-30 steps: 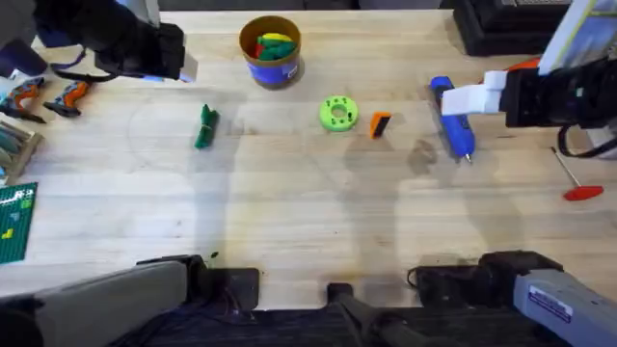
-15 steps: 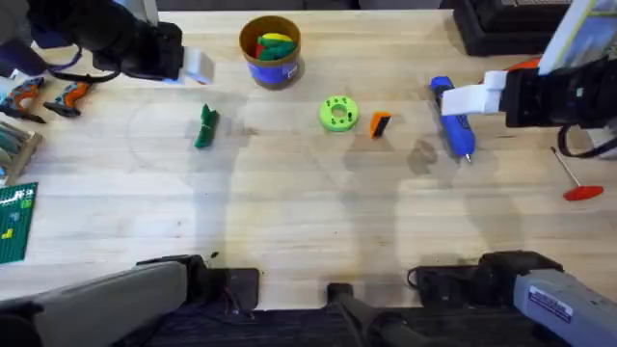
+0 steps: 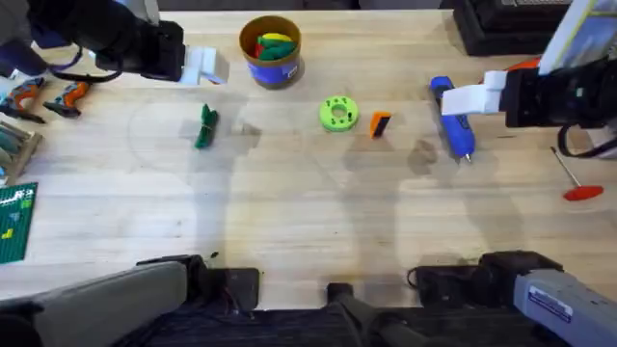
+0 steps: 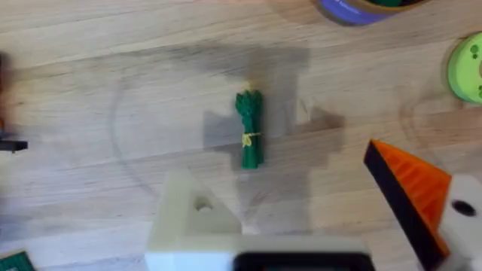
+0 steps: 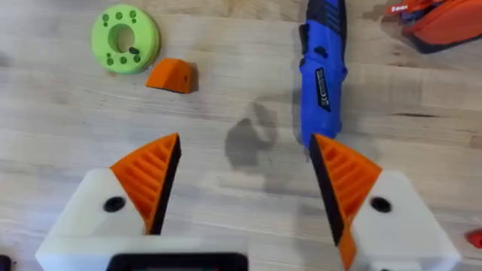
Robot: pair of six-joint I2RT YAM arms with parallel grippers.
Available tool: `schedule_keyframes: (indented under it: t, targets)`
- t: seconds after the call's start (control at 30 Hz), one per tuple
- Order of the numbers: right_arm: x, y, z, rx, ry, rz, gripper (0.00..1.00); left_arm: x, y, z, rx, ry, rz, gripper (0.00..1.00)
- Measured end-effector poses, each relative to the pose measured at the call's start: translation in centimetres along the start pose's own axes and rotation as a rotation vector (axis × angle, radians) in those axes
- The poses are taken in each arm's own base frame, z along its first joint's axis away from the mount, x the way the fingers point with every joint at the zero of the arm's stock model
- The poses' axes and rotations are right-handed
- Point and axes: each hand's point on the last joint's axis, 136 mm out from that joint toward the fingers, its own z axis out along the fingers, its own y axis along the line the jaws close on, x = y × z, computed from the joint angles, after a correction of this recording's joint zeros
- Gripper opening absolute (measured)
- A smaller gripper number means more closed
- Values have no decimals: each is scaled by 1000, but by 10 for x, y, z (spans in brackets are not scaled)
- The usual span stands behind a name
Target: Pick up the gripper from the table and insert it into the empty holder that is missing its gripper. Then pick up a screw, insert it into the mounting hole, and use the screwdriver to tighten it. Finally, clean up the table by picking up the vegetable and placing it into the bucket.
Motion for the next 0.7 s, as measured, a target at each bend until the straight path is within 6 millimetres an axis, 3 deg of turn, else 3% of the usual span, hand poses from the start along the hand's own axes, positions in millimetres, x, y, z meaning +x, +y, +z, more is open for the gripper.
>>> schedule_keyframes:
  t: [0.17,0.3,0.7]
  targets:
    - [0,0,0,0,0,0,992,10,-4,0,21,39,-5,984]
    - [0,0,0,0,0,0,990,-2,-4,0,24,-9,1,985]
    - [0,0,0,0,0,0,991,-82,-10,-14,54,-343,65,985]
